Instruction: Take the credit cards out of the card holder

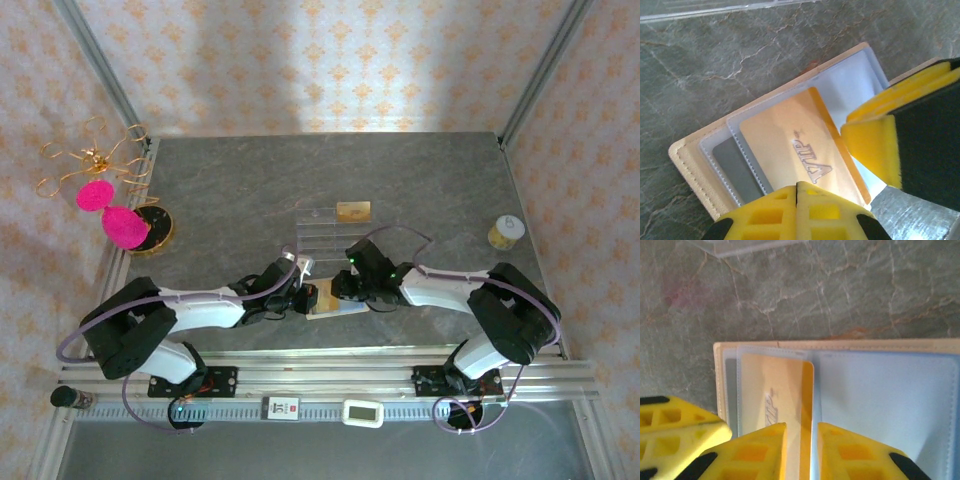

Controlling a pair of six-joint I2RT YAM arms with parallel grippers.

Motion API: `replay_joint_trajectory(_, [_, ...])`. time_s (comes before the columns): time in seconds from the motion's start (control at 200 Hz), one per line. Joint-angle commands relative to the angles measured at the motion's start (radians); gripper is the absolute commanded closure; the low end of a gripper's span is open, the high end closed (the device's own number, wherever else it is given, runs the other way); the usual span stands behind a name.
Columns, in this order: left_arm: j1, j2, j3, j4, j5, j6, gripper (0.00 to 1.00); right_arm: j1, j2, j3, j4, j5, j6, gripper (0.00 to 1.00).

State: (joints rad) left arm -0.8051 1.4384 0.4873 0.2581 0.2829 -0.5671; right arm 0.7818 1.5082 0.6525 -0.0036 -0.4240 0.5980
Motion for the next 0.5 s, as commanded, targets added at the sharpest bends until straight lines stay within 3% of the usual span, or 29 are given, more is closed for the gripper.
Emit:
replay_joint_trajectory(0.0, [-0.002, 0.019, 0.007, -0.005, -0.023, 0.005, 1.0, -0.003, 0.019, -0.021, 0.033, -0.029, -0.003, 0.8])
replay_joint_trajectory(0.2, [-0.002, 0.034, 0.006, 0.001, -0.014, 0.005, 1.0, -0.003, 0.027, -0.037, 0.055, -0.037, 0.002, 0.86])
replay_joint_trajectory(0.34, [-0.003, 0.038, 0.005, -0.002, -0.016, 0.003, 1.0, -0.003, 0.006, -0.046, 0.056, -0.016, 0.012, 1.0])
replay_joint_trajectory(0.496, [0.0, 0.018, -0.006, -0.004, -0.024, 0.002, 1.0, -0.003, -0.043, -0.06, 0.005, 0.07, 0.034, 1.0])
